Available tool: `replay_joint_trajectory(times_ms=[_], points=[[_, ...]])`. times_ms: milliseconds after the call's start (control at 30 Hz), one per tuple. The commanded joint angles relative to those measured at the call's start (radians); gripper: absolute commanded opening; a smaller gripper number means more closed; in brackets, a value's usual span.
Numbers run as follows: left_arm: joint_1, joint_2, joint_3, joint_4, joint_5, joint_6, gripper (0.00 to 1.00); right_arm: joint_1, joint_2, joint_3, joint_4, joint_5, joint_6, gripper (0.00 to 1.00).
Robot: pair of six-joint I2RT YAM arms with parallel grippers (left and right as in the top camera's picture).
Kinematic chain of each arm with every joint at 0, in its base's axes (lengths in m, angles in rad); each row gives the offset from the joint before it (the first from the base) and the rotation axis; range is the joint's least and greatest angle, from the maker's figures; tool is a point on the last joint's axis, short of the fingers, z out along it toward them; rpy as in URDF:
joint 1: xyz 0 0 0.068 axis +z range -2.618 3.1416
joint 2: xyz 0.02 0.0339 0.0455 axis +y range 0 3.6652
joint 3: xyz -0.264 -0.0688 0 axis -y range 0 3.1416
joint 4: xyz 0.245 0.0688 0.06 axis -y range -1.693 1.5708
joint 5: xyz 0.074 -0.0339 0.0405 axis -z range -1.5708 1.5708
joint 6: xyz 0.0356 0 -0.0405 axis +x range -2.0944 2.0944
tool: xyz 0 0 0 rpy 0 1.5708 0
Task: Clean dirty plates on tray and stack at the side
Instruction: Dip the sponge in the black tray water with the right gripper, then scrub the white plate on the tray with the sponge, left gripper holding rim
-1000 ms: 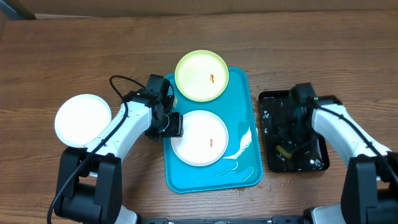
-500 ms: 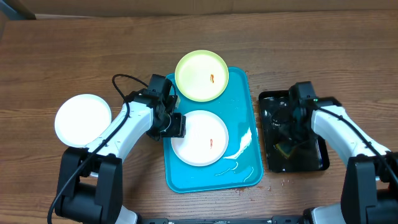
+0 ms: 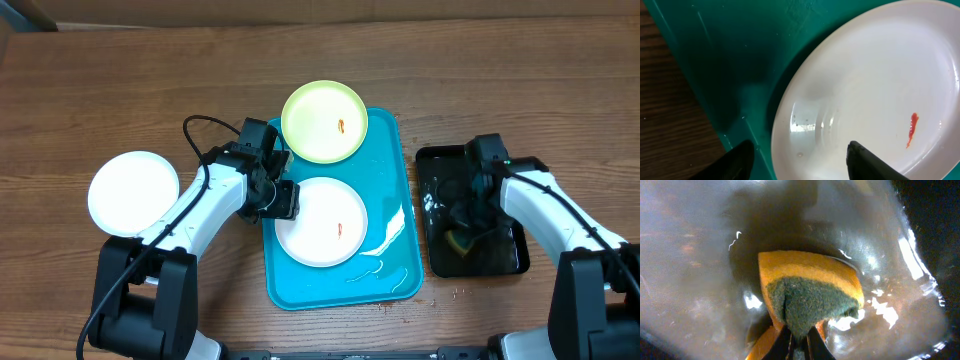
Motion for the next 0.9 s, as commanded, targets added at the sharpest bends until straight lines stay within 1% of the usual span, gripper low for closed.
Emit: replay_joint_trajectory(times_ms=[0,67,133,167,267,300,333,433,567,700,867], points=[[-0.01,0.02,0.001,0.016,0.0,0.051,0.56,-0.002,0.001,0.103,-0.025,-0.013,-0.072,0.04],[-0.013,0.043,0.001,0.023,0.001,0.053,0.55,-0.002,0.001,0.151,-0.058,-0.029,-0.099,0.04],[-0.015,0.067,0.001,0.027,0.001,0.053,0.51,-0.002,-0.001,0.197,-0.087,-0.061,-0.145,0.04],[-0.015,0.078,0.001,0.03,-0.001,0.053,0.46,-0.001,-0.003,0.212,-0.096,-0.077,-0.161,0.04],[-0.016,0.126,0.001,0.035,-0.002,0.053,0.26,0.006,-0.023,0.259,-0.115,-0.169,-0.247,0.04],[-0.016,0.151,0.001,0.031,-0.002,0.053,0.12,0.016,-0.041,0.277,-0.119,-0.237,-0.296,0.04],[-0.016,0.165,0.001,0.027,-0.002,0.052,0.04,0.023,-0.052,0.285,-0.12,-0.272,-0.318,0.04],[-0.016,0.188,0.001,0.017,0.009,0.041,0.04,0.072,-0.094,0.294,-0.119,-0.375,-0.354,0.04],[-0.016,0.188,0.003,0.031,0.061,0.029,0.04,0.186,-0.106,0.293,-0.11,-0.402,-0.344,0.04],[-0.016,0.188,0.003,0.056,0.134,0.01,0.04,0.331,-0.089,0.261,-0.021,-0.399,-0.269,0.04],[-0.016,0.188,0.003,0.056,0.135,-0.016,0.04,0.488,-0.037,0.206,0.14,-0.314,-0.113,0.04]])
